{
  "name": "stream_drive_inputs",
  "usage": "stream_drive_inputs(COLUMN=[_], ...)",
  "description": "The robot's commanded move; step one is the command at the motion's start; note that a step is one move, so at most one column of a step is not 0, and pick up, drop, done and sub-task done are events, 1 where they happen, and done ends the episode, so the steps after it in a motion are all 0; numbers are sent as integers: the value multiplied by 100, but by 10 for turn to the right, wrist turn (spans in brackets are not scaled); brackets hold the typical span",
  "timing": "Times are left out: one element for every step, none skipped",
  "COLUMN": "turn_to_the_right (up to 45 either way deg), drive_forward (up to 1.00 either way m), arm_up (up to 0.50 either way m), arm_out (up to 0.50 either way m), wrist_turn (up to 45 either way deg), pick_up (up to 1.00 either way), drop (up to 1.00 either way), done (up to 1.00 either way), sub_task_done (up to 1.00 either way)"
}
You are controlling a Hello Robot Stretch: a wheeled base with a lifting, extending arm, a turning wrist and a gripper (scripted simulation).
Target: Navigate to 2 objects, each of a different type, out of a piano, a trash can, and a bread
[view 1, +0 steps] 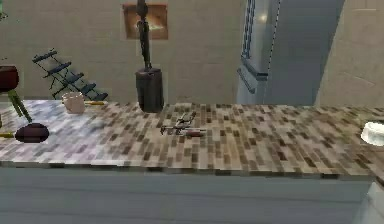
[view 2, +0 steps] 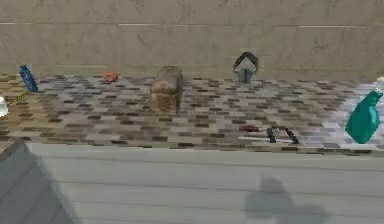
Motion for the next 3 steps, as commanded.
stream_drive_inputs(turn_to_the_right=[-450, -390, 0], drive_forward=[0, 0, 100], arm_up=[0, 0, 0], arm_out=[0, 0, 0], wrist_turn=[0, 0, 0], pick_up=[0, 0, 0], drop=[0, 0, 0], done=[0, 0, 0], sub_task_done=[0, 0, 0])
